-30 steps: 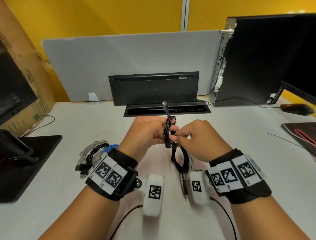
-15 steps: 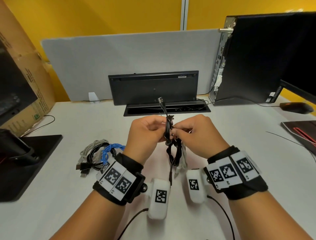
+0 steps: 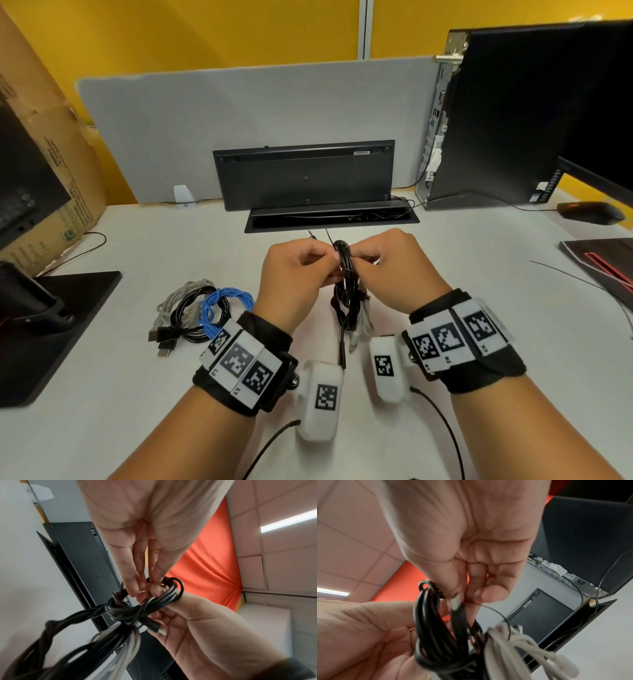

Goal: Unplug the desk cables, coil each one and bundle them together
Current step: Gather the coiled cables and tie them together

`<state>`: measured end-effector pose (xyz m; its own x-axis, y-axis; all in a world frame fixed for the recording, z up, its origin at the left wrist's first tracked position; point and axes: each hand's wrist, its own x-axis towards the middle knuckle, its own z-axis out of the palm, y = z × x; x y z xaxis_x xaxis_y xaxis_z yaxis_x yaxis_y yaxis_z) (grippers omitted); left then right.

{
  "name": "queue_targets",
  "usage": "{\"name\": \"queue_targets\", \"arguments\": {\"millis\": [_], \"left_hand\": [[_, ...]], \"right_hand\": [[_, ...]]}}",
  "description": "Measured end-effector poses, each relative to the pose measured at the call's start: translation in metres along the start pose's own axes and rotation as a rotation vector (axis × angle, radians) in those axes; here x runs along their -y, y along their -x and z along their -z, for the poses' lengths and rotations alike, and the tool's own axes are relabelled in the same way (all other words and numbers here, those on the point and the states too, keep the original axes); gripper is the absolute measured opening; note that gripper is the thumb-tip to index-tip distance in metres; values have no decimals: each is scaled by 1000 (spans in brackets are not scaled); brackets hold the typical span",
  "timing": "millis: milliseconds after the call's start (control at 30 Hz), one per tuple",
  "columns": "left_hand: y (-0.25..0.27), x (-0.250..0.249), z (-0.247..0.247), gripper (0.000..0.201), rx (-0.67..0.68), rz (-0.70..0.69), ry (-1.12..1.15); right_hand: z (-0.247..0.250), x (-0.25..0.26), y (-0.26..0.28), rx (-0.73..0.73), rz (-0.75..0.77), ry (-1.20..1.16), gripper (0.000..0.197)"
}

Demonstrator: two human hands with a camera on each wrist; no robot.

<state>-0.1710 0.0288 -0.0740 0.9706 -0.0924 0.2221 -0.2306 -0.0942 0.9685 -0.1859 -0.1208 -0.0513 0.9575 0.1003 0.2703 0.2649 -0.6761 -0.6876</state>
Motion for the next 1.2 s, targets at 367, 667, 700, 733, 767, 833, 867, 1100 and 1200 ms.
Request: {"name": "queue_targets", "arguments": {"millis": [367, 667, 700, 733, 767, 833, 867, 1100, 1200], "left_hand": [[-5, 6, 4, 9, -62, -100, -130], [-4, 8, 2, 15, -23, -96, -184], [-4, 8, 3, 15, -21, -87, -166], [-4, 7, 4, 14, -17, -78, -143], [-3, 7, 5, 14, -11, -68, -115], [-2, 7, 4, 15, 7, -43, -73], [-2, 7, 4, 15, 11, -33, -61], [-1, 0, 5, 11, 4, -23, -48], [-2, -2, 6, 10, -2, -24, -75]], "right_hand": [[11, -14, 1, 14, -78, 95, 26], [8, 8, -9, 165, -59, 408, 20], [10, 6, -9, 156, -77, 395, 19], [12, 3, -8, 139, -92, 377, 18], [15, -1, -9, 119, -104, 354, 15], [18, -7, -8, 64, -122, 259, 11], [18, -10, -8, 27, -125, 173, 10], [6, -18, -5, -104, -103, -319, 13], [1, -17, -5, -123, -80, -333, 15]]}}
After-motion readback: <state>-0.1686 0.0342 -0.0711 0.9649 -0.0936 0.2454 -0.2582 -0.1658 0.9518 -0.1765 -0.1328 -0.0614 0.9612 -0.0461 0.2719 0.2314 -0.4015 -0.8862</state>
